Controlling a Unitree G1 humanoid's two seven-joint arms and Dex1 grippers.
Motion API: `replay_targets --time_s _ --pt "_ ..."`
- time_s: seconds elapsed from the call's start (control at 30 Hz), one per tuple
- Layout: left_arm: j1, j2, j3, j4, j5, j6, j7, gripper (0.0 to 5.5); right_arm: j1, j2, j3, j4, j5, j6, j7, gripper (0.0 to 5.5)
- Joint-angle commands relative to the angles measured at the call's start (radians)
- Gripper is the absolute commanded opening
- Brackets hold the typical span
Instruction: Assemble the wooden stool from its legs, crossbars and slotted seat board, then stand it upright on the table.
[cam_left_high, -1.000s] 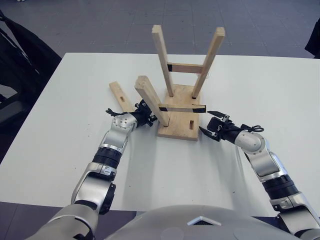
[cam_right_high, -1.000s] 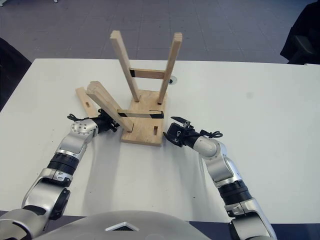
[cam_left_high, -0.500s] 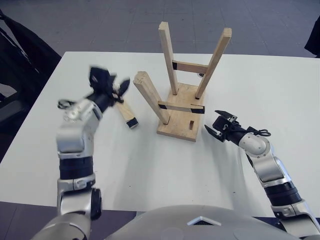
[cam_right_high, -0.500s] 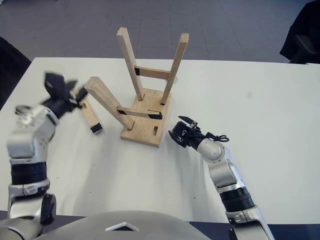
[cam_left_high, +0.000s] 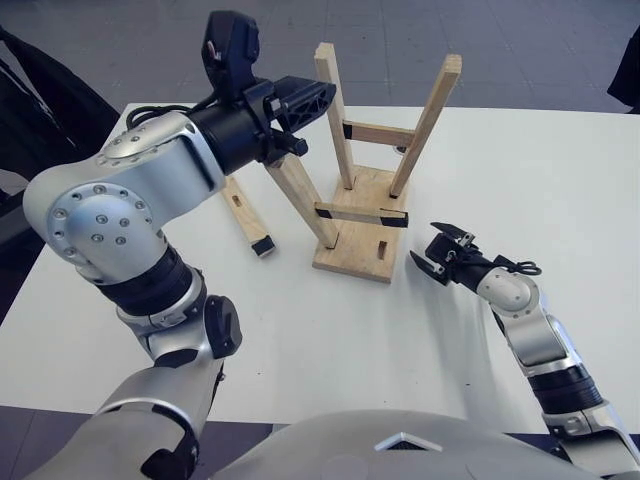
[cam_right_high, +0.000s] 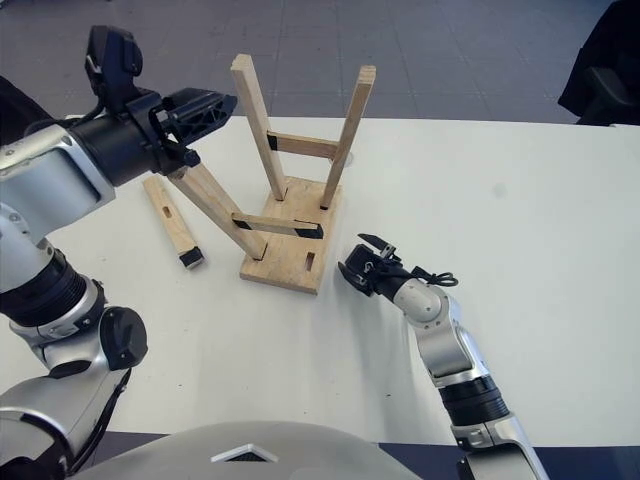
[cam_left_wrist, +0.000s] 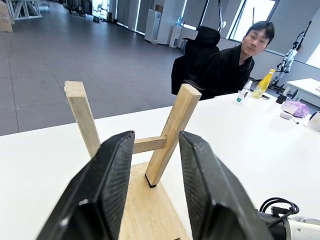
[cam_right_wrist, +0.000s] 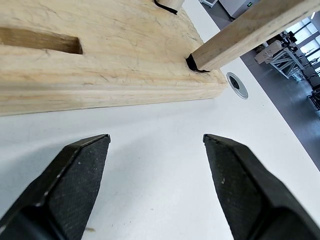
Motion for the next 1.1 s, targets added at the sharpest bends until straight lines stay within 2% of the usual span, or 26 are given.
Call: replay_targets --time_s 0.03,0.17,0.23,0.3,0.4,0.47,0.53,0.57,0.63,0.87,0.93,1.1 --pt "-0.096 0.052 -0.003 0.044 0.039 -0.126 -0.037 1.64 -0.006 0.001 -0.002 -0.007 -0.004 0.004 -0.013 3.44" --pt "-0.354 0.105 0.070 0.170 0.046 -0.432 -0.120 1.64 0.001 -0.003 0.004 -0.006 -0.005 -0.002 -0.016 3.44" --pt "-0.453 0.120 0.086 0.220 0.017 -0.490 -0.126 1.64 0.008 -0.007 0.012 -0.008 -0.007 -0.008 -0.013 3.44" --pt "-0.448 0.127 0.088 0.237 -0.005 -0.494 -0.117 1.64 0.011 -0.009 0.017 -0.008 -0.008 -0.014 -0.012 3.44" --pt "-0.185 0.072 0.028 0.215 -0.031 -0.422 -0.116 1.64 0.019 -0.009 0.028 -0.009 -0.012 -0.025 -0.014 3.44" --pt "0.086 0.034 -0.119 0.220 -0.012 -0.372 -0.155 1.64 0.014 -0.004 0.034 -0.002 -0.016 -0.032 -0.019 3.44" --pt "0.302 0.036 -0.312 0.257 0.033 -0.328 -0.190 1.64 -0.010 0.006 0.031 0.023 -0.019 -0.038 -0.036 3.44" --pt "0.354 0.057 -0.402 0.248 0.062 -0.318 -0.196 1.64 -0.021 0.014 0.025 0.032 -0.019 -0.036 -0.048 3.44" --pt "0.321 0.083 -0.453 0.240 0.099 -0.326 -0.189 1.64 -0.026 0.028 0.023 0.053 -0.020 -0.037 -0.068 3.44" --pt "-0.129 0.162 -0.180 0.429 0.164 -0.634 -0.201 1.64 -0.023 0.025 0.036 0.057 -0.028 -0.039 -0.063 3.44" --pt "-0.106 0.191 -0.111 0.368 0.133 -0.643 -0.214 1.64 -0.009 0.017 0.038 0.049 -0.026 -0.038 -0.057 3.44" --pt "0.217 0.208 -0.046 0.254 0.143 -0.606 -0.186 1.64 -0.003 0.006 0.029 0.040 -0.021 -0.031 -0.048 3.44"
